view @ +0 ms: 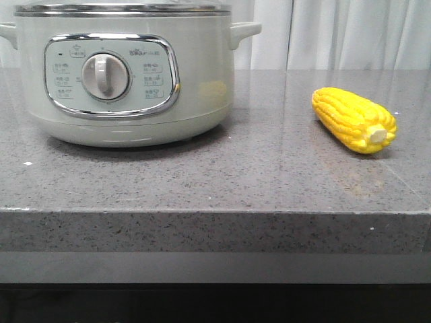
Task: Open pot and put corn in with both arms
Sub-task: 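Grasp the lid knob with the left gripper and lift the glass lid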
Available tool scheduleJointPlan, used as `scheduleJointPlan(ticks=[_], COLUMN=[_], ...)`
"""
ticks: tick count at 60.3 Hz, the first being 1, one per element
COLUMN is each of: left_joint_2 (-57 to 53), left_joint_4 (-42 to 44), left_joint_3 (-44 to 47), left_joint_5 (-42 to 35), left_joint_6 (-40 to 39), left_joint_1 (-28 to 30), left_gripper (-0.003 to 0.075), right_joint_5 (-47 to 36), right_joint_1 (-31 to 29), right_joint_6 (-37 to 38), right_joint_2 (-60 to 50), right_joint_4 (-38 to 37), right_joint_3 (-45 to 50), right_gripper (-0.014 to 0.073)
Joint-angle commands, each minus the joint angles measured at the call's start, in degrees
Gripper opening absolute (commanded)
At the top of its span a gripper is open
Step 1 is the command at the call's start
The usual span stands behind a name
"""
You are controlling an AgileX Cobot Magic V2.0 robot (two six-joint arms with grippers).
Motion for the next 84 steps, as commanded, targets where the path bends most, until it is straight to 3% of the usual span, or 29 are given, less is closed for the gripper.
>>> scheduleJointPlan(ticks=[1,13,29,37,53,73,84], left_joint_2=[2.9,12.5,28.6,38.1,54.9,62.2,62.2], left_joint_4=[-0.8,-1.0,-2.1,-3.9,-5.9,-7.8,-7.8], left_joint_3=[-3.3,-13.0,-31.1,-43.2,-63.9,-68.7,-68.7], left_joint_5=[-1.5,6.4,12.5,20.4,32.6,33.4,33.9], left_joint_6=[-0.6,2.6,2.6,2.6,2.6,2.6,2.8], left_joint_1=[0.0,-2.3,-15.0,-19.7,-21.1,-21.1,-21.1], left_gripper=[0.0620,0.0620,0.0619,0.0619,0.0619,0.0608,0.0461], right_joint_5=[-4.3,-4.3,-4.3,-4.3,-4.3,-4.3,-4.3], right_joint_1=[-0.2,-0.2,-0.2,-0.2,-0.2,-0.2,-0.2], right_joint_6=[-0.5,-0.5,-0.5,-0.5,-0.5,-0.5,-0.5], right_joint_2=[0.7,0.7,0.7,0.7,0.7,0.7,0.7], right_joint_4=[-0.4,-0.4,-0.4,-0.4,-0.4,-0.4,-0.4], right_joint_3=[-1.8,-1.8,-1.8,-1.8,-1.8,-1.8,-1.8], right_gripper=[0.0622,0.0622,0.0622,0.0622,0.0622,0.0622,0.0622])
